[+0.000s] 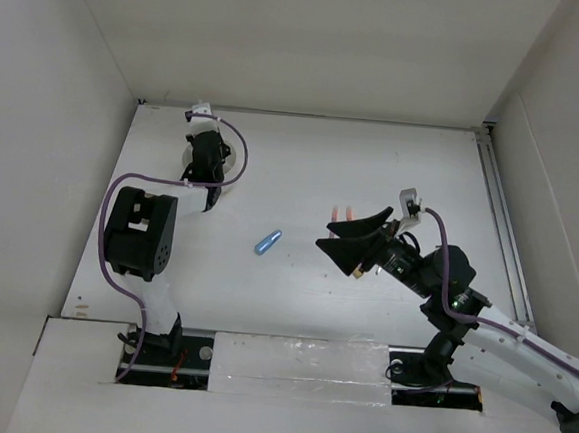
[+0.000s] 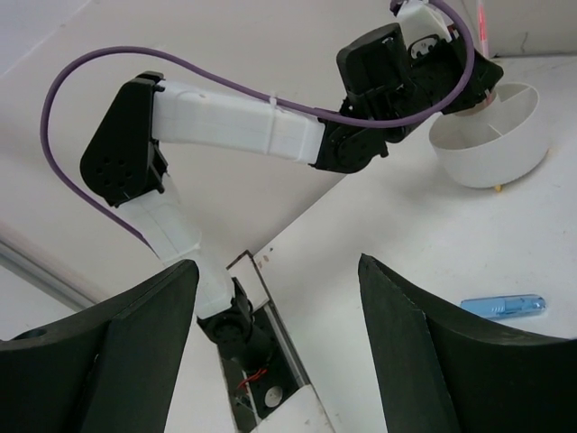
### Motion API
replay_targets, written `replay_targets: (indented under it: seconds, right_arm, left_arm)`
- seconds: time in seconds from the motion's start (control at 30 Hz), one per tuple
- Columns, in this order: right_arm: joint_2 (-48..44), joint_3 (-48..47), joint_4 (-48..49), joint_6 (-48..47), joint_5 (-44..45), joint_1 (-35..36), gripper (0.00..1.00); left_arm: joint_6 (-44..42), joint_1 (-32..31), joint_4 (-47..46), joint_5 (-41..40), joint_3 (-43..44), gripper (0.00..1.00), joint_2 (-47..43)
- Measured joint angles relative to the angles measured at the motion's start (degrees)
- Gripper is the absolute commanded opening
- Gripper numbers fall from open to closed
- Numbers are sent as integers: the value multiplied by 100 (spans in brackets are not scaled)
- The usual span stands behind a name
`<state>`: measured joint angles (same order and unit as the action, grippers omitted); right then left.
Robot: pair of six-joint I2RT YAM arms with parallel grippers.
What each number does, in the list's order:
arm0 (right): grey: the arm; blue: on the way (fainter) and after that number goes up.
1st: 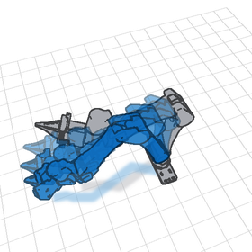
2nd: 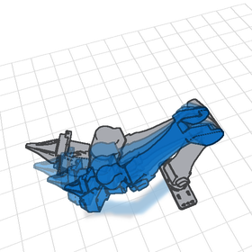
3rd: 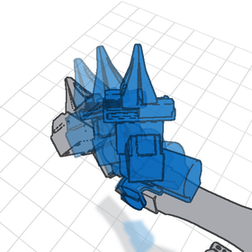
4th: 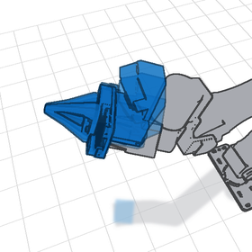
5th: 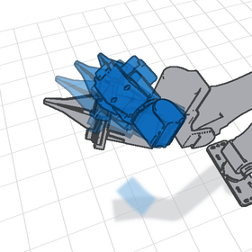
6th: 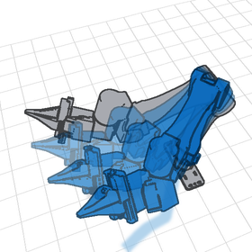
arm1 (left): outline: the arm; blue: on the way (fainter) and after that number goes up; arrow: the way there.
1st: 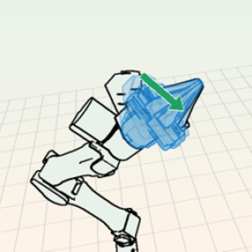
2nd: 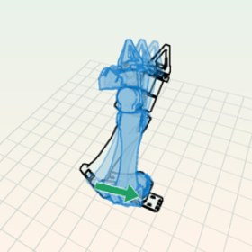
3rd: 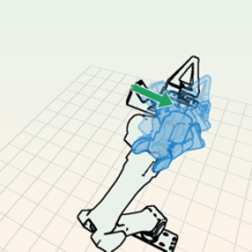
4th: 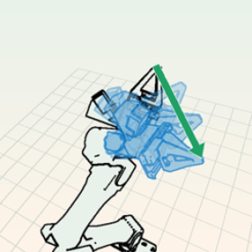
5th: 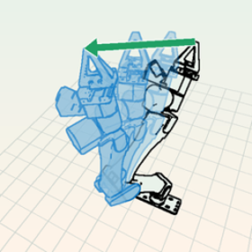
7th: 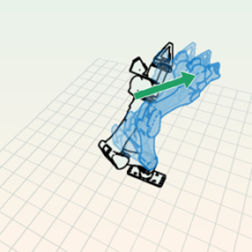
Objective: Sort the stationery into containers
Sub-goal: Place the pen in the storage box.
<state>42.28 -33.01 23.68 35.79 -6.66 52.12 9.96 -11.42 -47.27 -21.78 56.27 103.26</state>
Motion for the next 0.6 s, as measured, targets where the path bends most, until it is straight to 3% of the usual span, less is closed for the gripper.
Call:
replay_targets:
  seconds: [0.6]
  right_arm:
    - [-256,0,35,0,-4,9,78]
  left_arm:
    - [289,-15,358,-466,-2,0,-98]
